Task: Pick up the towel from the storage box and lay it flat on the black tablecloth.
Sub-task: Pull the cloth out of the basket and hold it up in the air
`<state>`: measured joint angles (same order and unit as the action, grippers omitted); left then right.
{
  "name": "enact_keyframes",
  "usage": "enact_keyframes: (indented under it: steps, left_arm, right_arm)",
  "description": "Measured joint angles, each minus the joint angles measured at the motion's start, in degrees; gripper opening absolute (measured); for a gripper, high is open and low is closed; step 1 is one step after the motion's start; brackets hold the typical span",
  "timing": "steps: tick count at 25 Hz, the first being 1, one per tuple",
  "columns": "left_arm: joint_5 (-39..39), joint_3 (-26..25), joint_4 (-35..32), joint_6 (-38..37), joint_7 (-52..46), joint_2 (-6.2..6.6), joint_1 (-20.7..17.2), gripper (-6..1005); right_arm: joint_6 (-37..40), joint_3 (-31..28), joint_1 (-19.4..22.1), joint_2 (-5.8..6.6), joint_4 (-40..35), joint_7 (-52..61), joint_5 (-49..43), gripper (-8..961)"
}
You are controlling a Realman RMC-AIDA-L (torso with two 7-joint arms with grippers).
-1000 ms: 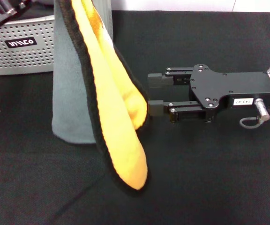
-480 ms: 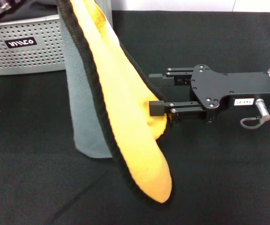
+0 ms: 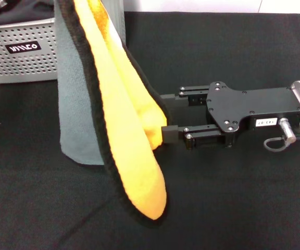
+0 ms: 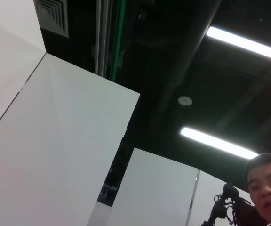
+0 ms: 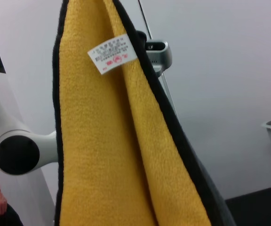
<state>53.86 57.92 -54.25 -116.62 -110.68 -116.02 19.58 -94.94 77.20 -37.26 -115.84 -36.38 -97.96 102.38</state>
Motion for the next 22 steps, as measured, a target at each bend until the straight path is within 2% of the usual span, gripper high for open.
enact_keyframes:
  steps: [11,22]
  left_arm:
    - [-0.2,0.0,-0.1,0.0,0.0,0.01,-0.1,45]
    - [-0.2,0.0,-0.1,0.0,0.0,0.26,-0.6,45]
  right_arm:
    - [-0.1,0.1,0.0,0.0,0.0,0.1,-1.1,662]
    - [-0.9,-0.3,0.6,0.55,-0.4,0.5,-1.1,627]
